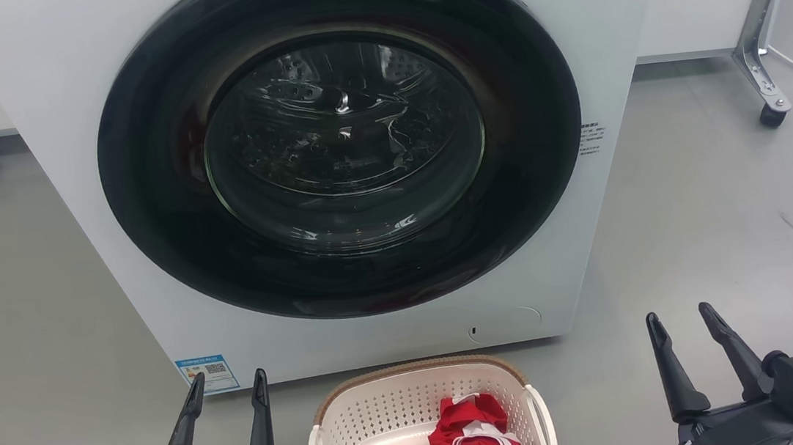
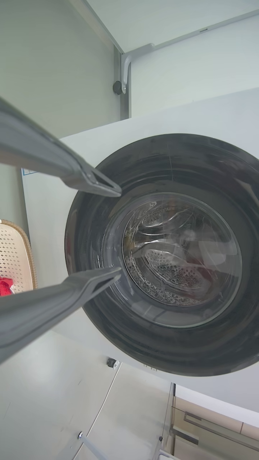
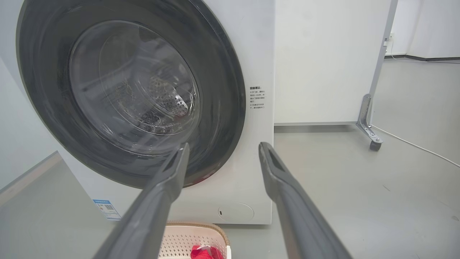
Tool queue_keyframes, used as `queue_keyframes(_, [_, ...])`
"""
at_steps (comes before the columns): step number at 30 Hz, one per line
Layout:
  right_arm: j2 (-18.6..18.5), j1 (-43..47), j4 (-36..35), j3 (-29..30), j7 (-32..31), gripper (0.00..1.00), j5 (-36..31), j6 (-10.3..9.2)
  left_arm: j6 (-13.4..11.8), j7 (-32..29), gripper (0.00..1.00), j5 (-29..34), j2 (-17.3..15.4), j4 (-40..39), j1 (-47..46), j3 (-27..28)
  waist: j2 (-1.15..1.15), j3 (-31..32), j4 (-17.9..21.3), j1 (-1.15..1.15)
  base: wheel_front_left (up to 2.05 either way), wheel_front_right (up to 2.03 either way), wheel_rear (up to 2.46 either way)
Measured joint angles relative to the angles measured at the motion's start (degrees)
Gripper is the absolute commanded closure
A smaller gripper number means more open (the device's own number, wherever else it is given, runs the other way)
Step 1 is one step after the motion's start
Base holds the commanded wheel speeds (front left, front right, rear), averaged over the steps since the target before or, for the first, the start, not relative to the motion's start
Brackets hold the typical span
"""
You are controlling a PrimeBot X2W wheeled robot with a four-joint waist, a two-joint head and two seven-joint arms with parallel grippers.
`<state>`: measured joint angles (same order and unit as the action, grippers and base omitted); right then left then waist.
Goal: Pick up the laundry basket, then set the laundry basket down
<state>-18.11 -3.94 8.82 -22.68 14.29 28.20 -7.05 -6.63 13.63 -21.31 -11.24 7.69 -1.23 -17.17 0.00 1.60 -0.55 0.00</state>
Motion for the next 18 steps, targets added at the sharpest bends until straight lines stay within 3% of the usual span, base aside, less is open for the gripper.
queue_keyframes(18, [0.7,1.1,-2.2,2.4,0.0,0.00,-2.3,-0.02,-0.5,-4.5,0.00,0.8,0.9,-3.3,1.9,2.6,0.00,-0.1,-0.2,0.00,0.00,0.00,0.00])
